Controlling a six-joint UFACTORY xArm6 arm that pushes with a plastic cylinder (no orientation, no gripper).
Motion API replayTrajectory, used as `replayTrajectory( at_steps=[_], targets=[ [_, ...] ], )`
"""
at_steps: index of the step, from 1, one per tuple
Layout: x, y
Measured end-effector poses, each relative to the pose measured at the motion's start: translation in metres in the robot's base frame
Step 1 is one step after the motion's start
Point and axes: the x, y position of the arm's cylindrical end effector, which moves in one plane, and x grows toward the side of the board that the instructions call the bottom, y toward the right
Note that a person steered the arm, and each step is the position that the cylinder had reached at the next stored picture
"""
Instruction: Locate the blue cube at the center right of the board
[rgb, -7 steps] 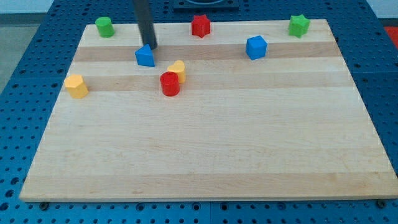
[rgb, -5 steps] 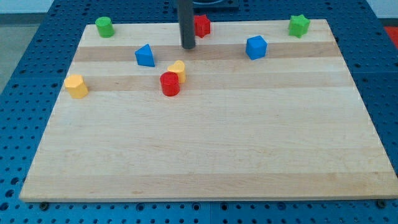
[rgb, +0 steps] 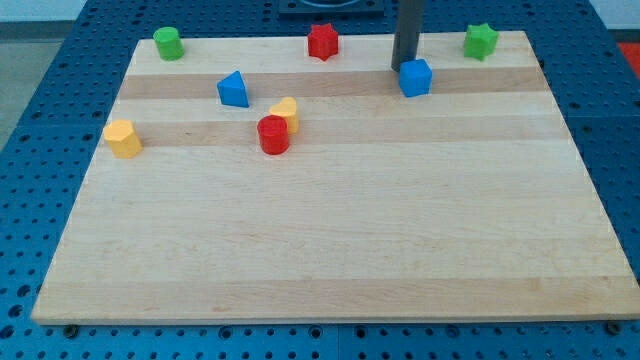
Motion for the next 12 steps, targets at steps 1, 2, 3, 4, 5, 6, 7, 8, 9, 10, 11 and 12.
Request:
replayTrajectory(
  at_steps=[1, 2, 3, 4, 5, 6, 7, 8, 9, 10, 11, 12],
  targets=[
    [0.005, 0.002],
    [0.016, 0.008],
    [0.028, 0.016],
    [0.044, 0.016],
    [0.064, 0.016],
    [0.081, 0.016],
    [0.093, 0.016],
    [0.109, 0.016],
    [0.115, 0.016],
    [0.118, 0.012],
    [0.128, 0.012],
    [0.134, 0.012]
  ],
)
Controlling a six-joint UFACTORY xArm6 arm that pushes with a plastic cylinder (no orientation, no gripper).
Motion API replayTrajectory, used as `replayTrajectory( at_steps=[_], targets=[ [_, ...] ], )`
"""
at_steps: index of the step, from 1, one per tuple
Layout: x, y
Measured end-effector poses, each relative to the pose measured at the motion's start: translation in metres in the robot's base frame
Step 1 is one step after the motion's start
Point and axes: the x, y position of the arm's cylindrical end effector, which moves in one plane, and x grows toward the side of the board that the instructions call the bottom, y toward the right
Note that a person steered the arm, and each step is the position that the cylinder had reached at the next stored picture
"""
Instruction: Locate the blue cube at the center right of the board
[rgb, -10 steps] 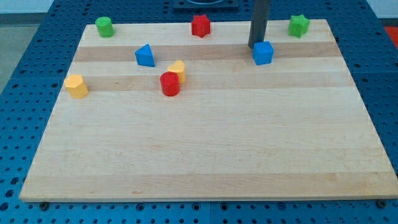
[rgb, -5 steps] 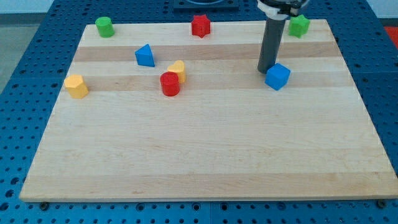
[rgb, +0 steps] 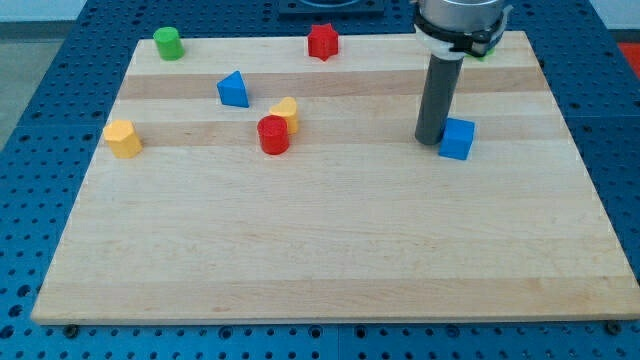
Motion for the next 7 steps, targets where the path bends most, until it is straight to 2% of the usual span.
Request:
replayTrajectory(
  at_steps=[7],
  targets=[
    [-0.001, 0.022]
  ],
)
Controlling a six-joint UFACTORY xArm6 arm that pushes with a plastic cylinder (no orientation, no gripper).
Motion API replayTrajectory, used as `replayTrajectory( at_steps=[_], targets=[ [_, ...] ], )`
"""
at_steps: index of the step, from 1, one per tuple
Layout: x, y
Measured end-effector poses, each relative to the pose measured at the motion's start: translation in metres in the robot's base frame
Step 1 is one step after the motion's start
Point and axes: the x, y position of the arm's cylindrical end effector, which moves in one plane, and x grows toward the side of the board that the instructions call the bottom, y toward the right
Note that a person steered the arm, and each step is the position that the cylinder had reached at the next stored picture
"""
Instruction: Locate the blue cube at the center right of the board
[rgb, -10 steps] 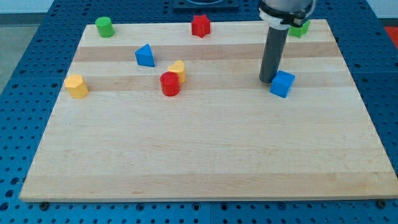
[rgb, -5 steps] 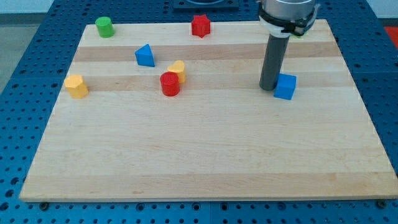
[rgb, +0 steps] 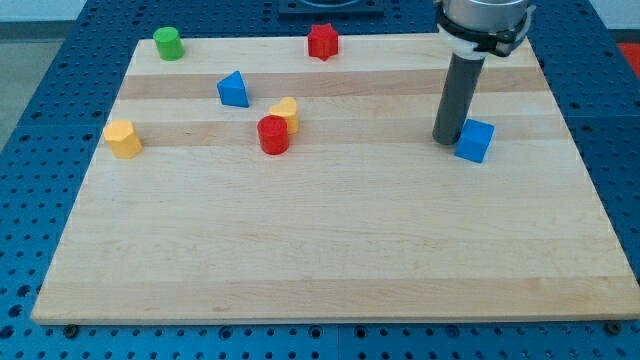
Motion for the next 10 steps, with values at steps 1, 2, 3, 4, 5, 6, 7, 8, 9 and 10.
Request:
replayTrajectory(
  at_steps=[1, 2, 3, 4, 5, 6, 7, 8, 9, 10],
  targets=[
    [0.000, -0.008],
    [0.006, -0.015],
    [0.020, -0.015],
    [0.020, -0.011],
    [0.012, 0.002],
    [0.012, 0.022],
    [0.012, 0.039],
    [0.012, 0.043],
    [0.012, 0.043],
    [0.012, 0.043]
  ],
)
